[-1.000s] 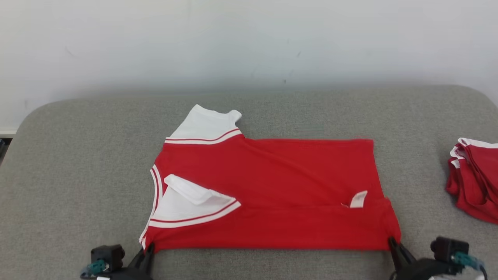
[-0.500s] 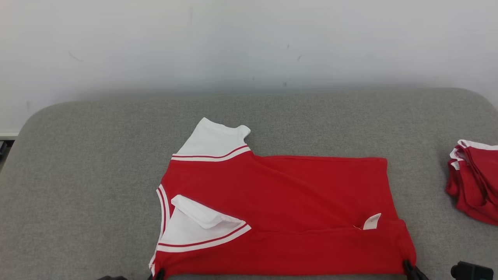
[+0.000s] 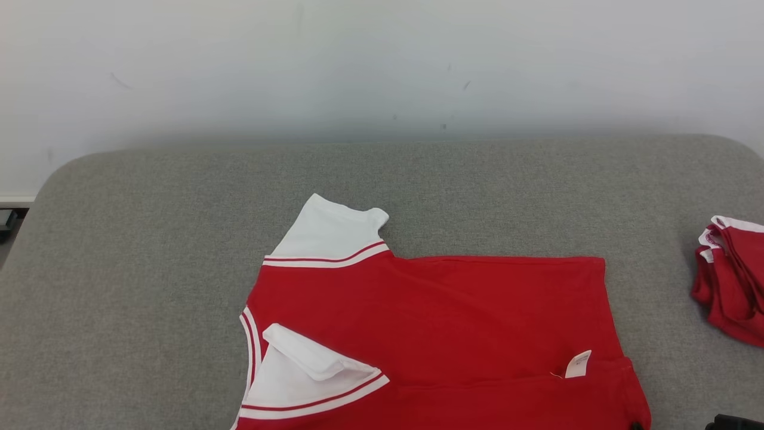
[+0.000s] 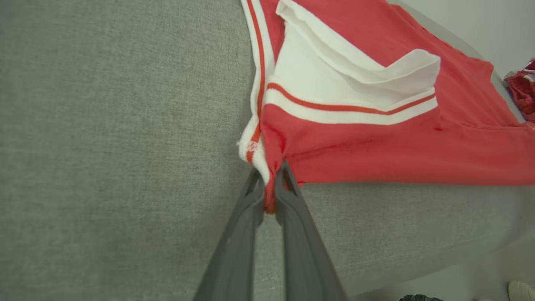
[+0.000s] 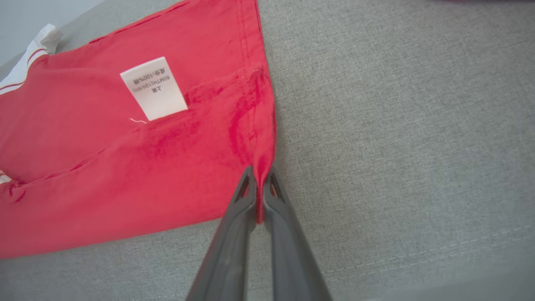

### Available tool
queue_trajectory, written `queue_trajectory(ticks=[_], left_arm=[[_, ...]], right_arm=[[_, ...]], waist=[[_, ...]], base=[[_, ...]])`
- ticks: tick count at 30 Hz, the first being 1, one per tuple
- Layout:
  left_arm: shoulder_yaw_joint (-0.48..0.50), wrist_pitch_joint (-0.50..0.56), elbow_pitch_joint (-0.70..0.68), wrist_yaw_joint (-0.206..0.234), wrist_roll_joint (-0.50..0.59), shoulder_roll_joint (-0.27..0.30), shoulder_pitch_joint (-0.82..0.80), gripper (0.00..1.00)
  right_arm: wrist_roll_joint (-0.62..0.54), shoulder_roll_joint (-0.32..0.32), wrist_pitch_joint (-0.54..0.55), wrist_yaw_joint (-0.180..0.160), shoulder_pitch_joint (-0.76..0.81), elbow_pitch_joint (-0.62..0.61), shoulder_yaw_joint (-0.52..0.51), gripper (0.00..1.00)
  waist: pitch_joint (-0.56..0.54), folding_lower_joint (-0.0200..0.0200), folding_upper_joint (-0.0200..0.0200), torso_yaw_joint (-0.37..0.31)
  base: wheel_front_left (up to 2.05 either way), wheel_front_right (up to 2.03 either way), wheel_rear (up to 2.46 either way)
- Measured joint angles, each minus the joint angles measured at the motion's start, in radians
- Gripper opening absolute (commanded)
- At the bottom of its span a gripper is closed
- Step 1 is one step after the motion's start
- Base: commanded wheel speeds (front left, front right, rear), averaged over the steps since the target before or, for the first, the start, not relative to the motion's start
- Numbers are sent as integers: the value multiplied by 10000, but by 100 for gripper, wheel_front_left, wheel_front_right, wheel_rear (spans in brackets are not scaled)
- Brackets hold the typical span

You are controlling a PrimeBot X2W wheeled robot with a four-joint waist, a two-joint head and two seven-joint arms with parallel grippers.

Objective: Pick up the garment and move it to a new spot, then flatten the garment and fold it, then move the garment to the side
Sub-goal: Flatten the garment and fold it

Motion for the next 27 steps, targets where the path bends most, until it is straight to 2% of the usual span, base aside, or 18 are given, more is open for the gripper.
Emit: queue_trajectory(ticks=[3, 4, 5, 6, 7, 10, 18, 24, 27], left_arm=[[4, 345, -257, 2, -88, 44, 146, 0], [15, 382, -366, 15, -100, 52, 197, 9], [27, 512, -451, 46, -169, 52, 252, 27], [12, 660, -512, 44, -226, 48, 297, 40], [8, 773, -579, 52, -295, 27, 330, 100], [-81, 1206, -754, 105, -318, 29, 382, 100], [284, 1463, -1501, 713, -276, 401, 508, 100], [1197, 483, -2755, 1227, -360, 290, 205, 100], [1273, 50, -3428, 1243, -142, 240, -308, 100]], right_arm=[[-2, -44, 351, -92, 121, -184, -13, 0], [-6, -77, 483, -94, 174, -207, 4, 0], [-27, -105, 625, -136, 225, -205, 35, 31], [-88, -151, 721, -171, 259, -215, 90, 69], [-94, -163, 738, -178, 288, -244, 81, 100], [-94, -161, 993, -257, 294, -270, 71, 100], [-554, -186, 1145, -355, 134, -673, -105, 100], [-1174, -244, 859, -428, 41, -1296, -385, 100], [-1457, -240, 675, -430, -277, -1620, -420, 100]], waist=[[11, 0, 0, 27], [15, 1, 1, 37], [21, 2, 0, 49], [25, 1, 1, 62], [30, 1, 1, 74], [40, 2, 0, 98], [-55, 2, 1, 130], [-336, 1, 1, 192], [-471, 1, 1, 259]], base=[[0, 0, 0], [0, 0, 0], [0, 0, 0], [0, 0, 0], [0, 0, 0], [0, 0, 0], [0, 0, 0], [0, 0, 0], [0, 0, 0]])
